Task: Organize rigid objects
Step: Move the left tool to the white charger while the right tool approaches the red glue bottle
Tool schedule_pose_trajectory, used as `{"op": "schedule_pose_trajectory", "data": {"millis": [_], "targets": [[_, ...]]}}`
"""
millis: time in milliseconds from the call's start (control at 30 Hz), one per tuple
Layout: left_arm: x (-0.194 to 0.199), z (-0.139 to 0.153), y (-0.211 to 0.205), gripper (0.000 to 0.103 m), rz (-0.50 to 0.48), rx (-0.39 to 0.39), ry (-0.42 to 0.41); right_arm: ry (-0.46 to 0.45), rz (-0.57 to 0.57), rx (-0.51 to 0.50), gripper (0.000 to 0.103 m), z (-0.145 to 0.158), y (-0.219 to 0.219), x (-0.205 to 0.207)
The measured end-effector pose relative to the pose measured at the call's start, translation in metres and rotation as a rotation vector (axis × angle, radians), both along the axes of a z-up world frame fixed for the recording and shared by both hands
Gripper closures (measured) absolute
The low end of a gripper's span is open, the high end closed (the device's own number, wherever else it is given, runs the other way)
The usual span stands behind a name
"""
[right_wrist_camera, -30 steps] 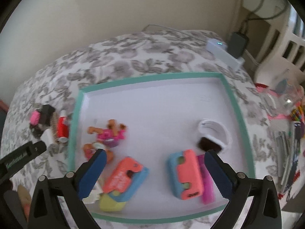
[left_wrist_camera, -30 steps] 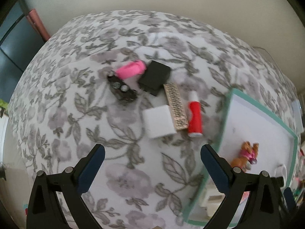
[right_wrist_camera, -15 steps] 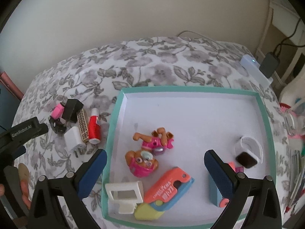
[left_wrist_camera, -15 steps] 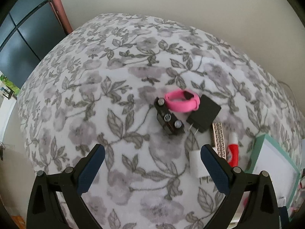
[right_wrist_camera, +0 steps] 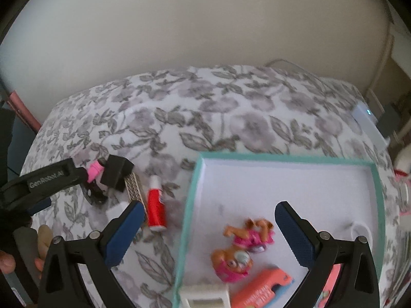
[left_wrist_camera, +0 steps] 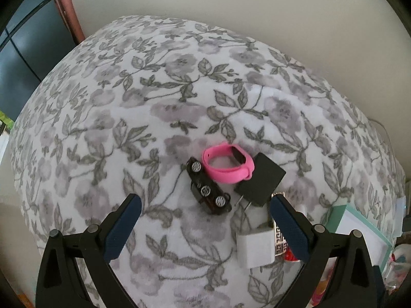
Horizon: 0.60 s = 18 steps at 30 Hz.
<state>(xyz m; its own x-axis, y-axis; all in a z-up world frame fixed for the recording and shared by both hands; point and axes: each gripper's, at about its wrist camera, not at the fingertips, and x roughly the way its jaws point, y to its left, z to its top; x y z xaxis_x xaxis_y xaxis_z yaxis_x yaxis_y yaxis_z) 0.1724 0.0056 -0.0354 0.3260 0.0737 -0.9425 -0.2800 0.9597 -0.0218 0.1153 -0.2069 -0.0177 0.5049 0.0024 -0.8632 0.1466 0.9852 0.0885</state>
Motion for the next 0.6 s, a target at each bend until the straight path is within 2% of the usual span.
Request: {"op": "schedule_pose_trajectory", "data": {"millis": [233,400,467,500,600], "targets": [[0.009,-0.020,0.004,0.003,-0.013,-0.040,0.062,-0.004,0.067,0.007,0.024,-0.008,0.024,0.022],[0.008,-0.033,0.009,0.003,-0.003,-0.096,0.100,0.018,0.126,0.027,0.046,-0.021,0.041,0.028],[0.007,-0.035,0.008,0.003,-0.004,-0.103,0.107,0.031,0.145,0.035,0.049,-0.026,0.045,0.028],[0.007,-0.036,0.006,0.003,-0.012,-0.105,0.110,0.038,0.152,0.037,0.055,-0.029,0.047,0.028],[0.006,-0.037,0.000,0.003,-0.029,-0.103,0.115,0.054,0.171,0.026,0.059,-0.037,0.052,0.028]]}}
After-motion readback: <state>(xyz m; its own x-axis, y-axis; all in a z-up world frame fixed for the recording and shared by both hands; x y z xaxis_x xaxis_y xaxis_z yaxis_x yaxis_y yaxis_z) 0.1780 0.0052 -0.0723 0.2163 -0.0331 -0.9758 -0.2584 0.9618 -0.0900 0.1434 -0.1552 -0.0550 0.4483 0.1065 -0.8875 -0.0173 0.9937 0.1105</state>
